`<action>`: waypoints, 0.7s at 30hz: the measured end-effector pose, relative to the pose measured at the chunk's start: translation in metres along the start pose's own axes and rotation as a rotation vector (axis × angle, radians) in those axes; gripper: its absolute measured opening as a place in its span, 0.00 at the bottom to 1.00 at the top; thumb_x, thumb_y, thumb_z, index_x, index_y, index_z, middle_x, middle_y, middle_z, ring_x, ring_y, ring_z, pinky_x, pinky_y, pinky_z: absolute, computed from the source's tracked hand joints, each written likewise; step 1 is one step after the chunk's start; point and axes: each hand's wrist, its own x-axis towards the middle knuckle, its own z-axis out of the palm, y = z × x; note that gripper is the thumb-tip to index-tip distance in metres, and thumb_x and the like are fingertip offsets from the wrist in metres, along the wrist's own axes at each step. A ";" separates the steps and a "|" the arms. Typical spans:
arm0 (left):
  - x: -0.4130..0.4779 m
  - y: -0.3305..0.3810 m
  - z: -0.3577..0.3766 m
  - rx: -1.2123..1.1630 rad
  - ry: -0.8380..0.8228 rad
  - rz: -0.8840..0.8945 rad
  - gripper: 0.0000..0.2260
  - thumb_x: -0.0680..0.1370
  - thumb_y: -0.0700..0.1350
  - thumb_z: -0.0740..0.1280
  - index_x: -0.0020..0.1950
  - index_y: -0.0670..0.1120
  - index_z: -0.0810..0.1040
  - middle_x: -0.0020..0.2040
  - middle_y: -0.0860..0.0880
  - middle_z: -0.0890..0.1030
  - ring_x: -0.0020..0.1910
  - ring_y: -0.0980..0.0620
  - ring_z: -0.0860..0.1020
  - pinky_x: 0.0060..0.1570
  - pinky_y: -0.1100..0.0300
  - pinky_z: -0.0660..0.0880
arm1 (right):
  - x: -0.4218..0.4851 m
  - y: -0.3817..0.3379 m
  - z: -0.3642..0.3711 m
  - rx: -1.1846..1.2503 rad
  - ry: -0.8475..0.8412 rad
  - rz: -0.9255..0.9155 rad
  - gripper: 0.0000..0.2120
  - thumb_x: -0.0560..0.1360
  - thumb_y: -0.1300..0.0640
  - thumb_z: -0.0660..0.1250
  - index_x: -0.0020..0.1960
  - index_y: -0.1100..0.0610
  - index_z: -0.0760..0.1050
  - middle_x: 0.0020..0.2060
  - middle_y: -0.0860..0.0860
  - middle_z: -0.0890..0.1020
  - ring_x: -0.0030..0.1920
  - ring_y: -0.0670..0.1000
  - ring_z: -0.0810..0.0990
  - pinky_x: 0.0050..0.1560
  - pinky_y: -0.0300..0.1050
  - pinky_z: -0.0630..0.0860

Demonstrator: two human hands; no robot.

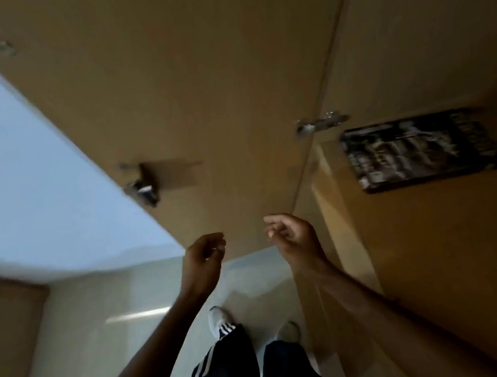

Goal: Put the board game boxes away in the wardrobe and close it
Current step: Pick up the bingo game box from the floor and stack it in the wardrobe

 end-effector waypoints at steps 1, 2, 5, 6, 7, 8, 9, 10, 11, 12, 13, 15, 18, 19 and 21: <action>-0.016 -0.016 -0.021 -0.022 0.063 -0.047 0.12 0.76 0.38 0.67 0.53 0.54 0.81 0.49 0.51 0.85 0.51 0.53 0.82 0.56 0.52 0.78 | -0.003 -0.004 0.024 -0.009 -0.081 -0.004 0.12 0.76 0.60 0.65 0.56 0.51 0.80 0.42 0.48 0.82 0.46 0.47 0.82 0.46 0.37 0.78; -0.032 -0.031 -0.043 -0.050 0.127 -0.090 0.12 0.76 0.38 0.67 0.52 0.56 0.81 0.49 0.51 0.85 0.51 0.53 0.82 0.56 0.53 0.78 | -0.008 -0.009 0.050 -0.024 -0.161 -0.011 0.12 0.76 0.61 0.65 0.56 0.51 0.80 0.42 0.48 0.81 0.46 0.48 0.81 0.46 0.37 0.77; -0.074 -0.059 -0.088 -0.106 0.271 -0.174 0.14 0.76 0.37 0.67 0.50 0.57 0.80 0.49 0.52 0.85 0.51 0.53 0.83 0.55 0.56 0.78 | -0.021 -0.021 0.106 -0.050 -0.328 -0.009 0.12 0.75 0.62 0.65 0.56 0.52 0.80 0.41 0.45 0.82 0.45 0.47 0.81 0.47 0.38 0.77; -0.092 -0.070 -0.108 -0.128 0.341 -0.202 0.13 0.77 0.36 0.66 0.51 0.55 0.80 0.48 0.52 0.85 0.50 0.53 0.83 0.54 0.57 0.77 | -0.029 -0.027 0.132 -0.056 -0.398 -0.013 0.11 0.75 0.62 0.65 0.55 0.52 0.80 0.41 0.44 0.82 0.45 0.47 0.82 0.48 0.40 0.78; -0.107 -0.080 -0.125 -0.155 0.400 -0.224 0.13 0.77 0.36 0.66 0.52 0.54 0.80 0.48 0.52 0.85 0.50 0.53 0.83 0.54 0.57 0.77 | -0.036 -0.033 0.155 -0.067 -0.456 -0.021 0.11 0.74 0.61 0.65 0.55 0.52 0.80 0.41 0.45 0.83 0.46 0.47 0.82 0.49 0.43 0.80; -0.127 -0.093 -0.146 -0.186 0.467 -0.247 0.12 0.77 0.35 0.66 0.52 0.52 0.81 0.48 0.51 0.85 0.50 0.54 0.83 0.54 0.58 0.77 | -0.046 -0.041 0.183 -0.083 -0.525 -0.034 0.11 0.74 0.61 0.65 0.54 0.51 0.80 0.42 0.45 0.83 0.46 0.47 0.82 0.50 0.45 0.80; -0.141 -0.101 -0.160 -0.207 0.509 -0.261 0.12 0.77 0.35 0.66 0.53 0.51 0.81 0.48 0.51 0.85 0.49 0.54 0.83 0.54 0.59 0.77 | -0.054 -0.047 0.202 -0.099 -0.574 -0.047 0.11 0.74 0.61 0.65 0.53 0.49 0.79 0.42 0.46 0.84 0.45 0.46 0.83 0.51 0.46 0.81; -0.157 -0.112 -0.176 -0.226 0.550 -0.282 0.12 0.77 0.35 0.66 0.54 0.49 0.81 0.48 0.51 0.85 0.49 0.55 0.83 0.53 0.59 0.77 | -0.064 -0.054 0.224 -0.111 -0.620 -0.064 0.12 0.73 0.61 0.65 0.53 0.48 0.79 0.42 0.46 0.84 0.45 0.46 0.83 0.51 0.46 0.81; -0.175 -0.125 -0.194 -0.241 0.597 -0.299 0.12 0.77 0.34 0.66 0.54 0.48 0.81 0.48 0.51 0.85 0.48 0.56 0.82 0.53 0.61 0.77 | -0.076 -0.062 0.250 -0.120 -0.667 -0.078 0.12 0.73 0.60 0.65 0.52 0.47 0.79 0.42 0.47 0.84 0.45 0.46 0.83 0.51 0.46 0.81; -0.190 -0.134 -0.208 -0.253 0.626 -0.314 0.12 0.77 0.34 0.66 0.55 0.47 0.81 0.48 0.51 0.85 0.48 0.57 0.82 0.52 0.62 0.76 | -0.087 -0.069 0.270 -0.124 -0.697 -0.088 0.11 0.74 0.60 0.66 0.52 0.47 0.79 0.42 0.47 0.84 0.44 0.46 0.83 0.51 0.46 0.81; -0.208 -0.146 -0.224 -0.264 0.660 -0.323 0.12 0.77 0.34 0.65 0.55 0.47 0.81 0.48 0.51 0.85 0.47 0.58 0.82 0.50 0.64 0.76 | -0.099 -0.076 0.294 -0.129 -0.734 -0.103 0.11 0.74 0.59 0.66 0.53 0.47 0.79 0.42 0.47 0.84 0.44 0.46 0.83 0.51 0.46 0.81; -0.236 -0.164 -0.249 -0.275 0.709 -0.337 0.11 0.77 0.35 0.65 0.55 0.49 0.81 0.48 0.51 0.85 0.47 0.57 0.82 0.49 0.66 0.75 | -0.120 -0.084 0.332 -0.143 -0.791 -0.129 0.11 0.74 0.59 0.67 0.53 0.48 0.80 0.42 0.47 0.84 0.45 0.46 0.83 0.51 0.46 0.81; -0.296 -0.200 -0.296 -0.334 0.875 -0.387 0.12 0.78 0.36 0.65 0.53 0.52 0.80 0.48 0.52 0.84 0.48 0.55 0.82 0.49 0.67 0.75 | -0.169 -0.102 0.409 -0.171 -0.929 -0.183 0.10 0.74 0.59 0.67 0.54 0.49 0.80 0.43 0.50 0.84 0.45 0.48 0.83 0.50 0.47 0.82; -0.312 -0.211 -0.308 -0.348 0.924 -0.407 0.12 0.78 0.36 0.65 0.53 0.51 0.80 0.48 0.52 0.84 0.49 0.56 0.82 0.49 0.68 0.75 | -0.184 -0.108 0.430 -0.181 -0.983 -0.197 0.10 0.75 0.59 0.67 0.54 0.50 0.80 0.43 0.51 0.84 0.46 0.49 0.83 0.50 0.46 0.82; -0.346 -0.231 -0.329 -0.389 1.035 -0.446 0.11 0.78 0.35 0.65 0.54 0.50 0.80 0.49 0.51 0.84 0.49 0.56 0.82 0.51 0.66 0.76 | -0.216 -0.121 0.472 -0.210 -1.103 -0.254 0.10 0.76 0.59 0.67 0.56 0.51 0.79 0.44 0.50 0.84 0.47 0.49 0.83 0.50 0.44 0.82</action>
